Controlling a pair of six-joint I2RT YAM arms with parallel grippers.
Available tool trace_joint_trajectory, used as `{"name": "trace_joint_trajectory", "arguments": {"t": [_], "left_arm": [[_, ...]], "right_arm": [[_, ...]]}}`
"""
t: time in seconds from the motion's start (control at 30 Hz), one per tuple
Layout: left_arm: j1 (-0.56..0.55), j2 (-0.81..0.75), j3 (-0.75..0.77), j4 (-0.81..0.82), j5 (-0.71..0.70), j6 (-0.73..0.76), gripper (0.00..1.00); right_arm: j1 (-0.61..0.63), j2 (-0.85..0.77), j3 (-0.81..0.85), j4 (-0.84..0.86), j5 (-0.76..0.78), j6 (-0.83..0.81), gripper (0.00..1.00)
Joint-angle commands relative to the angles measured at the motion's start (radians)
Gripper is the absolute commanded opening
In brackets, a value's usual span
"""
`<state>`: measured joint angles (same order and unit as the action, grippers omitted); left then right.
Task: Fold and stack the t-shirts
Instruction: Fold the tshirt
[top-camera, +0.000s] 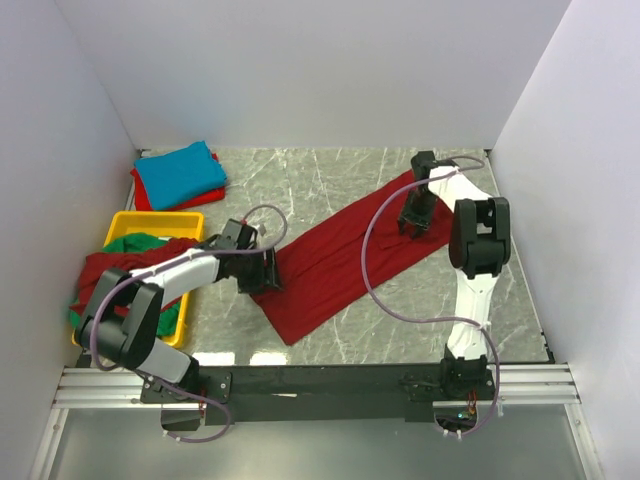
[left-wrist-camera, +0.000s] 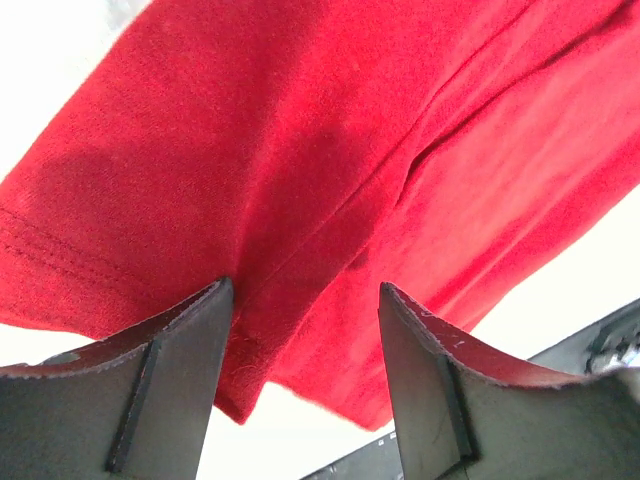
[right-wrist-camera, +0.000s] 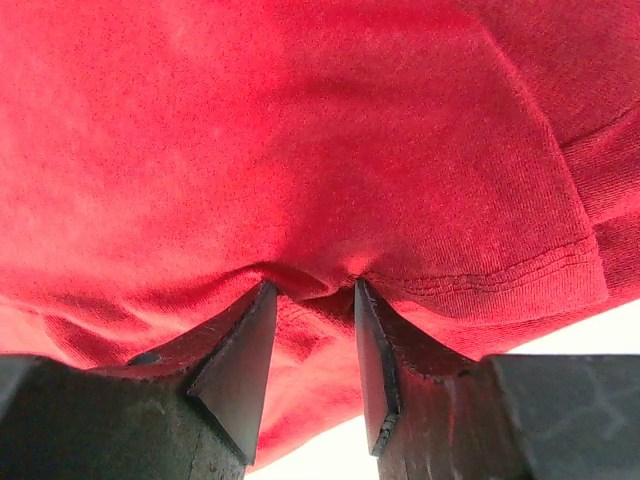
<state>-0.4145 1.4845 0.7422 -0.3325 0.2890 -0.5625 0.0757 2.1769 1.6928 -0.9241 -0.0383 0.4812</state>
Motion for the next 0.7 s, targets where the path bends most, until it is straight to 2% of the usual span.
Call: {"name": "trace_joint_trajectory", "arguments": {"t": [0.0, 0.27, 0.67], "left_arm": [[-0.047, -0.039, -0.070, -0.083, -0.017, -0.048, 0.67], [-0.167, -0.072, -0.095, -0.060, 0.012, -0.132, 0.67], [-0.437, -0.032, -0.043, -0.023, 0.001, -0.269, 0.67]], "right_arm": [[-0.001, 0.098, 0.108, -0.017, 0.023, -0.035, 0.44], [0.018, 0.244, 0.422, -0.165, -0.003, -0.070, 0.45], [0.085, 0.376, 0.636, -0.234, -0.069, -0.058, 0.45]]}}
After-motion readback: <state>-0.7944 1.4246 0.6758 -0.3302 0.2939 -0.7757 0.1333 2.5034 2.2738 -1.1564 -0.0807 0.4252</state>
